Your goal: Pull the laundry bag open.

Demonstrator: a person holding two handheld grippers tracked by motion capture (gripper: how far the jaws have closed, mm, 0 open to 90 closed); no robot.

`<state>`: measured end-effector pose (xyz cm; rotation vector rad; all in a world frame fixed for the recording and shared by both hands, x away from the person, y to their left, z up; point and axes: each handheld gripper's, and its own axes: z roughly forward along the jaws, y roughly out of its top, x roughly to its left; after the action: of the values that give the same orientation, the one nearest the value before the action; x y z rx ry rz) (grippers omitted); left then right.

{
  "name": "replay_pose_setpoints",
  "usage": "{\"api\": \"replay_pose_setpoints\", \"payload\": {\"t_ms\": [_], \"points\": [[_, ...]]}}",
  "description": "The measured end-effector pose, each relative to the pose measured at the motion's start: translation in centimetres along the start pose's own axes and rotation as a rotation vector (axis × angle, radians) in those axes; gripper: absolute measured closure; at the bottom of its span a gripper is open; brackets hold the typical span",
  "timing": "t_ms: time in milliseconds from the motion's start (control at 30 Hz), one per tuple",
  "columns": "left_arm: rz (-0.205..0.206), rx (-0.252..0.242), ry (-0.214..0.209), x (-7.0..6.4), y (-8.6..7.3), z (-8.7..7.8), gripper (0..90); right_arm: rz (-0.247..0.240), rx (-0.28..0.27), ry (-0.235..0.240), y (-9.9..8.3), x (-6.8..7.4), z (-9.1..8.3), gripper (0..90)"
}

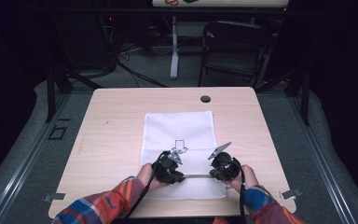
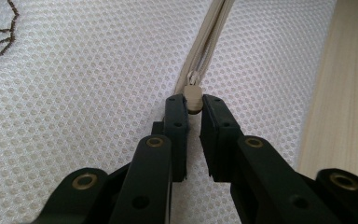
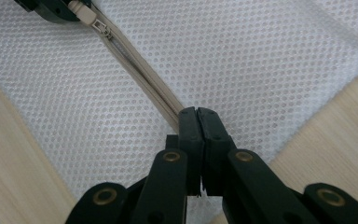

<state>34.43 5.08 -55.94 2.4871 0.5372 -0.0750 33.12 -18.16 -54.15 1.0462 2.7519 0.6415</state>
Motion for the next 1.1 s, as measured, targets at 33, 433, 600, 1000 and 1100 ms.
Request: {"api": "replay_pose_setpoints", "payload": {"t_ms": [33,433,600,1000,1100], "points": [[0.0,0.006,-0.001,0.0,0.1,0.0,80.7,-0.001,0.0,0.006,0.1,0.0,0.2,89.8],[-0.005,-0.001,0.001,0.1,0.1,0.1,80.6,-0.076,0.049,-0.048,0.1,0.3,1.2,90.0],[-0.006,0.004,0.005,0.0,0.1,0.1,80.7,-0.102,0.045,-0.057,0.0,0.4,1.2,90.0],[0.004,-0.004,0.002,0.0,0.1,-0.4,81.0,-0.068,0.028,-0.029,-0.2,0.0,1.2,90.0],[0.003,0.003,-0.004,0.0,0.0,-0.4,81.0,-0.067,0.037,-0.028,-0.2,0.0,1.2,90.0]]}}
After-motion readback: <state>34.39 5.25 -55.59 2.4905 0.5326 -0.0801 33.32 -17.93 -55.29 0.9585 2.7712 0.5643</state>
